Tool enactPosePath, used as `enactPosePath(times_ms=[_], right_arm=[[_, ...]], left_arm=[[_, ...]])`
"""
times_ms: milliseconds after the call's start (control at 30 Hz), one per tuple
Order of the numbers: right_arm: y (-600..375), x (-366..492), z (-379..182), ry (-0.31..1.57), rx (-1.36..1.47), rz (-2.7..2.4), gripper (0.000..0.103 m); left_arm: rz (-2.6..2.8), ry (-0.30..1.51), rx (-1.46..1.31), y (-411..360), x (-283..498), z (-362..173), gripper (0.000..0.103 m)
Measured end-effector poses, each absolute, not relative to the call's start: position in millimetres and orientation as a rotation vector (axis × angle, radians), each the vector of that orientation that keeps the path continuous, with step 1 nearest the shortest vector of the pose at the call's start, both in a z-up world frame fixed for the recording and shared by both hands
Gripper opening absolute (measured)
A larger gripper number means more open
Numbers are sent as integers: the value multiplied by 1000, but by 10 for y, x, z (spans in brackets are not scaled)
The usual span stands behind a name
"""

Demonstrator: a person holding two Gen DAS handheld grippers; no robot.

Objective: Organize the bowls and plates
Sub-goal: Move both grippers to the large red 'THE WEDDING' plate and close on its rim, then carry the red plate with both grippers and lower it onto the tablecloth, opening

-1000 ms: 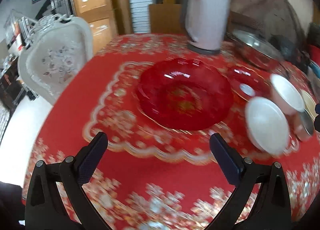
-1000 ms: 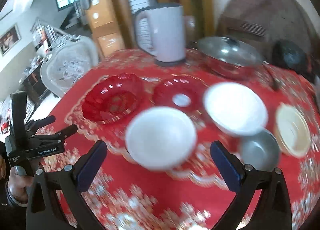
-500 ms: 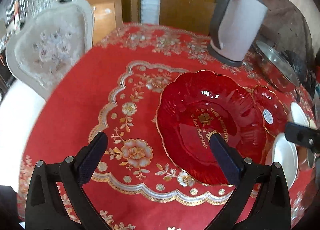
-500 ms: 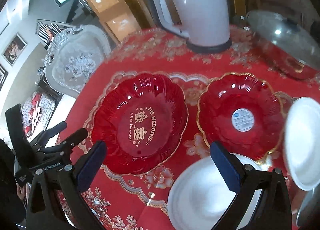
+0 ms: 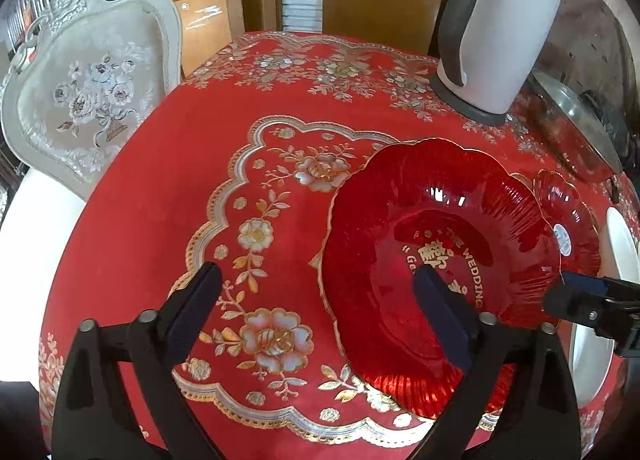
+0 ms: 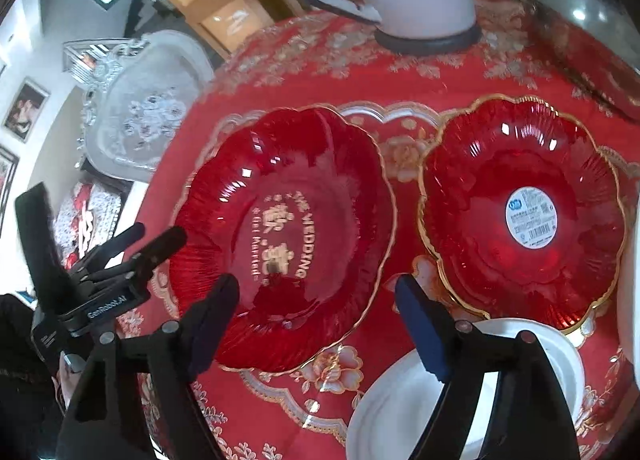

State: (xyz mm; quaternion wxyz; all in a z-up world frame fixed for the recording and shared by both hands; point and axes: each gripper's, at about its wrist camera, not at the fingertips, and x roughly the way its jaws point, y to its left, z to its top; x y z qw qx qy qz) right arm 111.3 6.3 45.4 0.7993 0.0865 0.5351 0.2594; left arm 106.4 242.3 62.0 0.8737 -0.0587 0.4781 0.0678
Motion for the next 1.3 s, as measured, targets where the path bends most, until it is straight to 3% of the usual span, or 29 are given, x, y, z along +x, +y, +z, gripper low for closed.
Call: enactPosePath(times_ms=[67,133,167,200,333,400,667,900,1300], right_arm=[[76,1151,416,1166,206,571,80],[99,1180,388,1178,206,564,70],[105,1195,370,1181,206,560,62],[111,1206,352,1179,204,559,61],[109,1229,304,1169,189,546,44],[111,1237,298,1167,165,531,37],[258,1200,367,1116,-4,477,32],[286,1227,382,1120,-16,491,32],[364,1120,431,1096,-12,512,32]], left_arm=[[127,997,-121,2391,1107,616,85],[116,1012,-99,2343,1170,588,60],[111,1021,-94,2327,1199,570,57],[107,1033,-90,2314,1236,537,54],[139,1046,-44,2293,1309,441,25],[161,1040,-5,2292,1307,422,18],[136,1053,-12,2344,1297,416,17],[157,1046,-85,2506,1281,497,11],[130,1074,-140,2627,1209,502,10]])
